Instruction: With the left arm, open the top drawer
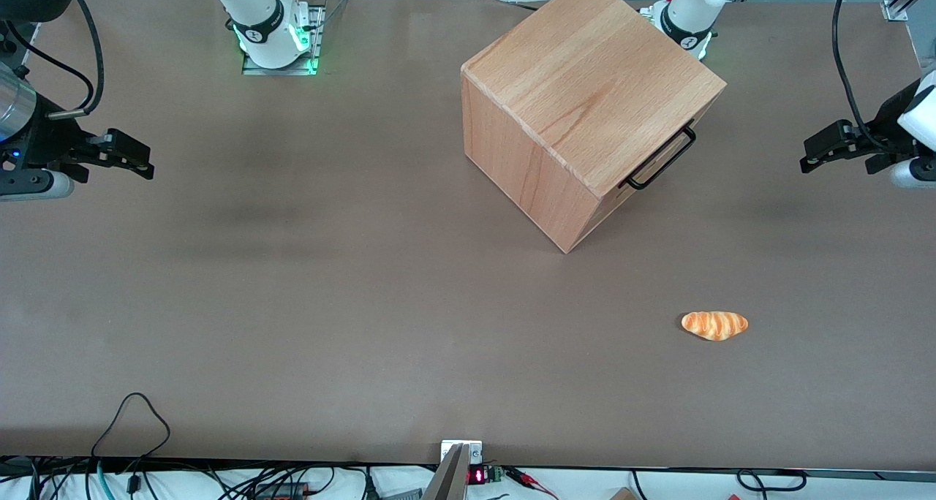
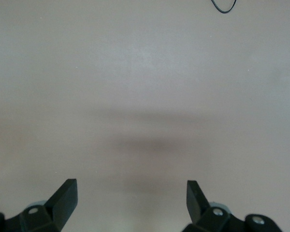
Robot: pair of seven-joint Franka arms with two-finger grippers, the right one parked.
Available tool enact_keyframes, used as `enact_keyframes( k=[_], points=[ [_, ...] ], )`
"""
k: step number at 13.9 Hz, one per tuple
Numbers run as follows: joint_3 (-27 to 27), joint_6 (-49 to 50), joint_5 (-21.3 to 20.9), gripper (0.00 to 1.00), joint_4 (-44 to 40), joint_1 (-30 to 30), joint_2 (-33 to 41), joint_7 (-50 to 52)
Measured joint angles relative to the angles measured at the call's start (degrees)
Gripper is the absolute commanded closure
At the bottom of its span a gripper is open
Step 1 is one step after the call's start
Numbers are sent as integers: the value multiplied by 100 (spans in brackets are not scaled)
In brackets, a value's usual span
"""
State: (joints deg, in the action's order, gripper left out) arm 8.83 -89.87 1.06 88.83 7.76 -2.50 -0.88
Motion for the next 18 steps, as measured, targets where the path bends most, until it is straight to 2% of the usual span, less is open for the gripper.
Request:
enact_keyframes(
  k=[7, 18],
  points=[
    [18, 162, -173, 0, -3, 2, 0, -207],
    [18, 184, -29, 0, 297, 4, -114, -363]
  ],
)
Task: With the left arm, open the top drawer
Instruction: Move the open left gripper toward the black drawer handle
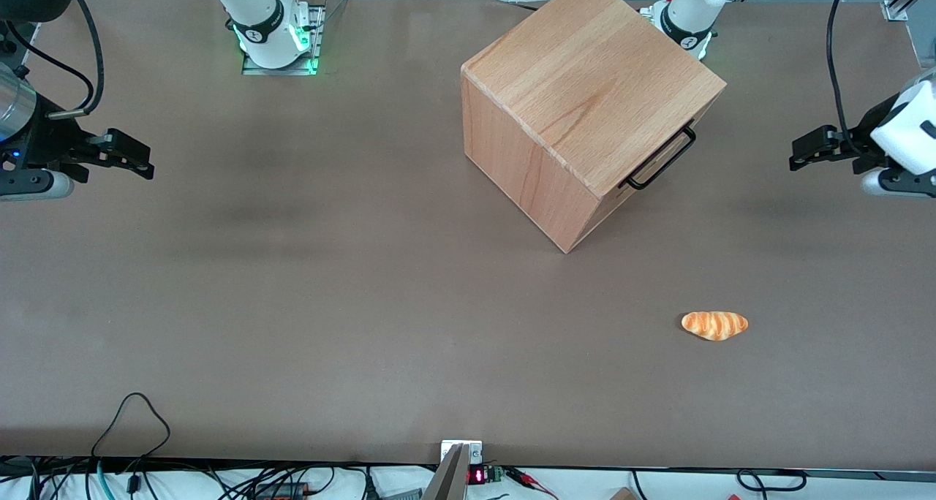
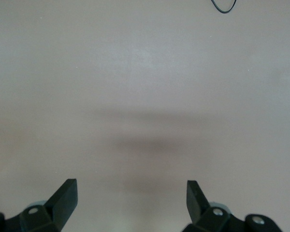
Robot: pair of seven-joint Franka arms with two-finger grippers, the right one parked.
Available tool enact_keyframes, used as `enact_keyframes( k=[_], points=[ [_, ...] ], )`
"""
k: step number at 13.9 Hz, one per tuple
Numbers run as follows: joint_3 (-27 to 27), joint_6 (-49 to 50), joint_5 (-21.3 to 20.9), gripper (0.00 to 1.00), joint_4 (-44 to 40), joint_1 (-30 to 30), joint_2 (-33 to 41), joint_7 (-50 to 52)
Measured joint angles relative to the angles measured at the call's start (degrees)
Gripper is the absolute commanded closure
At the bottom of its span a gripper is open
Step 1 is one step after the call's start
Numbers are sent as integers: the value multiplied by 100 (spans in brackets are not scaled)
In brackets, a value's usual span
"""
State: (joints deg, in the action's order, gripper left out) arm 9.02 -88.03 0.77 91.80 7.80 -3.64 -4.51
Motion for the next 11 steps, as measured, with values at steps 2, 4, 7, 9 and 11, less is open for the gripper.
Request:
enact_keyframes(
  k=[2, 4, 7, 9, 11],
  points=[
    [-1, -10, 117, 0, 92, 5, -30, -65],
    [-16, -126, 272, 0, 249, 14, -66, -169],
    [-141, -426, 313, 0, 565, 49, -85, -591],
    [-259, -648, 381, 0, 799, 58, -92, -871],
    [-304, -811, 562, 0, 1059, 61, -102, -1199]
  ],
)
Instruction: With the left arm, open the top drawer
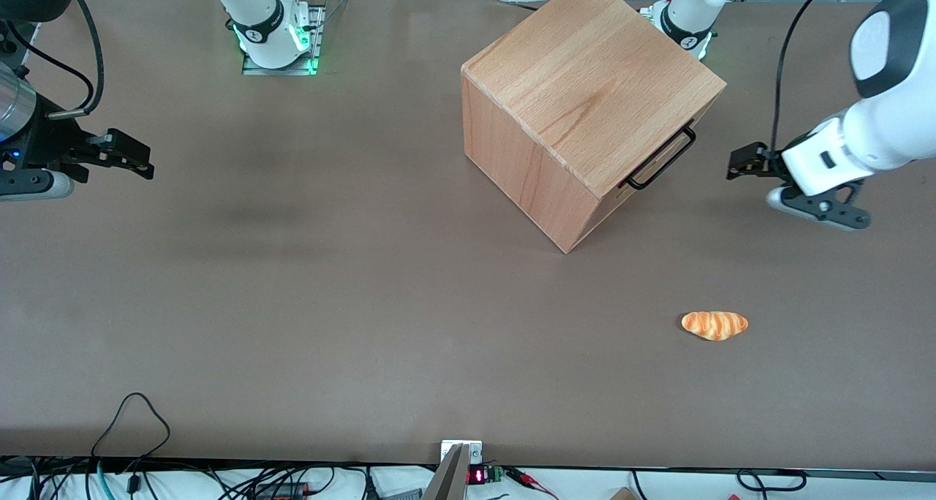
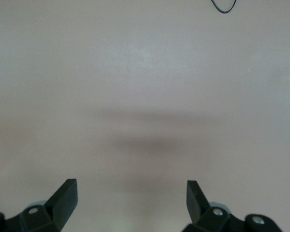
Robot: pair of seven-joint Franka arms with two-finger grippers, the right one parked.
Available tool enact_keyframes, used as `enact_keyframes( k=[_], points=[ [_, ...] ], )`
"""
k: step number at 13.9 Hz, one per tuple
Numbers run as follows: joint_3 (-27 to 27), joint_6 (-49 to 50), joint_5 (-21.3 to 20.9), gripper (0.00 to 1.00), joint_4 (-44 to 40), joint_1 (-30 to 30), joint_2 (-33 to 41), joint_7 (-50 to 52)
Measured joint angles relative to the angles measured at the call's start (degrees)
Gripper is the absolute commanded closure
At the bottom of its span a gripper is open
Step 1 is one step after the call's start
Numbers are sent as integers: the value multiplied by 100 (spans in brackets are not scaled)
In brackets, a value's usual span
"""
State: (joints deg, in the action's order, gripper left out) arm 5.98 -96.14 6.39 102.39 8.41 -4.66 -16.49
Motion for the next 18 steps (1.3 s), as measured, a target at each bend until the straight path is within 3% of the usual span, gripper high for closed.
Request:
enact_keyframes(
  k=[4, 11, 18],
  points=[
    [-39, -333, 160, 0, 420, -1, -12, -713],
    [-573, -409, 199, 0, 652, 18, -12, -762],
    [-620, -757, 497, 0, 1008, 19, -13, -1421]
  ],
)
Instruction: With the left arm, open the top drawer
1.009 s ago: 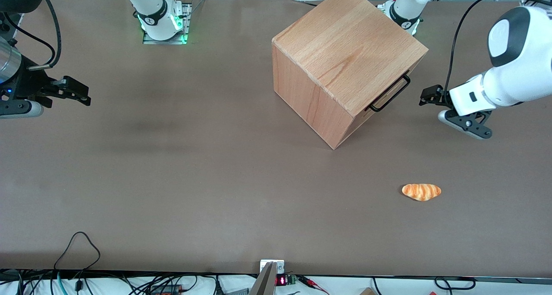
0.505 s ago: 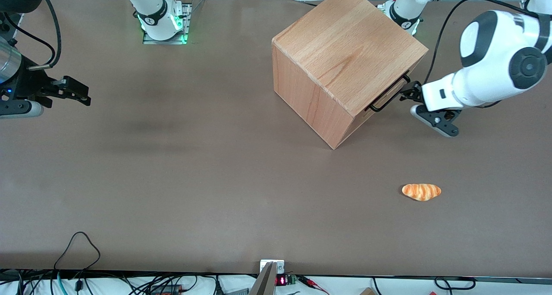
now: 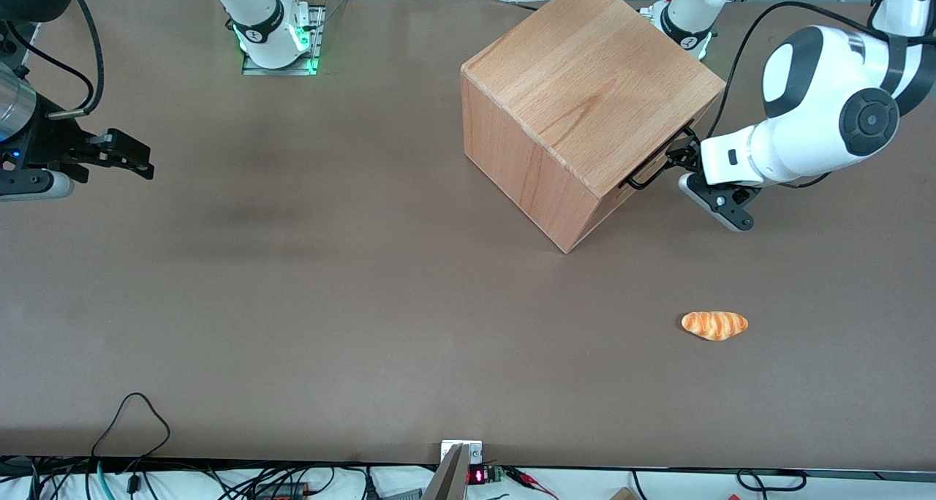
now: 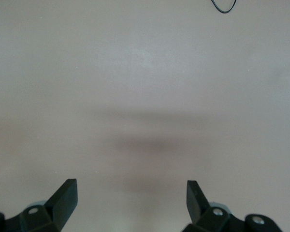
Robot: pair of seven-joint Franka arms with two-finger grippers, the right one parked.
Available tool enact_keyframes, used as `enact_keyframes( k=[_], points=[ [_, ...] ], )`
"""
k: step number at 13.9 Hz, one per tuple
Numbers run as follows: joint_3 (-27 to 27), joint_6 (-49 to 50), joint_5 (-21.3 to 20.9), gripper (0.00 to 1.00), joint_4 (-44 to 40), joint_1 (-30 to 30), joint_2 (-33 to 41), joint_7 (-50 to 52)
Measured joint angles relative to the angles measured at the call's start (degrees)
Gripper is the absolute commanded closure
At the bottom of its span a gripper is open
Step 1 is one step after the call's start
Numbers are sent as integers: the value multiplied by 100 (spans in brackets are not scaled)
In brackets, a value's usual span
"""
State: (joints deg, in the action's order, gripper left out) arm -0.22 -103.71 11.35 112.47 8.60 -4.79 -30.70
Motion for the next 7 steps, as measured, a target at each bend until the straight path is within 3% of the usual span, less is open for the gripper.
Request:
enact_keyframes(
  k=[7],
  points=[
    [0, -50, 68, 0, 117, 0, -1, -387]
  ],
)
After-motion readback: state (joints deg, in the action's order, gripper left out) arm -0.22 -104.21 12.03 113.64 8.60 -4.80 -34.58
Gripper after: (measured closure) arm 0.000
